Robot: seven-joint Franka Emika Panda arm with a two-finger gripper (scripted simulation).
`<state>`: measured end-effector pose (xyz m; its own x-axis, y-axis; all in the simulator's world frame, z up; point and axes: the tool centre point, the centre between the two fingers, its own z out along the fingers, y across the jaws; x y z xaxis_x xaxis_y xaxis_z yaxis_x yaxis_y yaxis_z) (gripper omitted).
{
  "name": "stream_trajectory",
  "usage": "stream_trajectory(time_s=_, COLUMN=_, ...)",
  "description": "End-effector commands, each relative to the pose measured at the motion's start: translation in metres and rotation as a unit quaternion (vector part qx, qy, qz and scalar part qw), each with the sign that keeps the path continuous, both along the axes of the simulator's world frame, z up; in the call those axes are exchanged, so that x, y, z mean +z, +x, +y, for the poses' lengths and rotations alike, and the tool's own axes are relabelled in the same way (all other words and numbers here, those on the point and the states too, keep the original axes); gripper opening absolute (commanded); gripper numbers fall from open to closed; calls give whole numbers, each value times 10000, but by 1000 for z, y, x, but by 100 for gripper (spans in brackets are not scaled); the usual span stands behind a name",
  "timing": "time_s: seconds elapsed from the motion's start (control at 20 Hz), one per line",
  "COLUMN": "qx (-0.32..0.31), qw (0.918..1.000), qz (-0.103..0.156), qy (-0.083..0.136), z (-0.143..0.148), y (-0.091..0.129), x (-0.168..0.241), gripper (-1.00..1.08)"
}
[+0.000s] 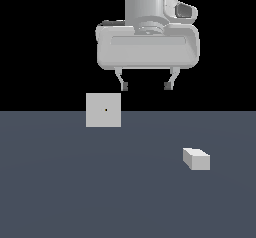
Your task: Plug the charger into the wall socket.
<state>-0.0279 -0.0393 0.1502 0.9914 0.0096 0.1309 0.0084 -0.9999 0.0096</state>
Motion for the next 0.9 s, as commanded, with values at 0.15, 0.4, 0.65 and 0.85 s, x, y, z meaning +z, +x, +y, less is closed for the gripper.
stream_trajectory(time_s=0.15, qx=-100, qw=9995, qz=-285, qy=-12, z=-20, y=-12, x=-19, gripper=100)
stream_trajectory(time_s=0.4, qx=-190, qw=9983, qz=-542, qy=-21, z=-38, y=-21, x=-37, gripper=100)
stream_trajectory(time_s=0.65, qx=-277, qw=9965, qz=-791, qy=-24, z=-56, y=-30, x=-55, gripper=100)
stream_trajectory(time_s=0.85, qx=-332, qw=9949, qz=-956, qy=-17, z=-67, y=-34, x=-68, gripper=100)
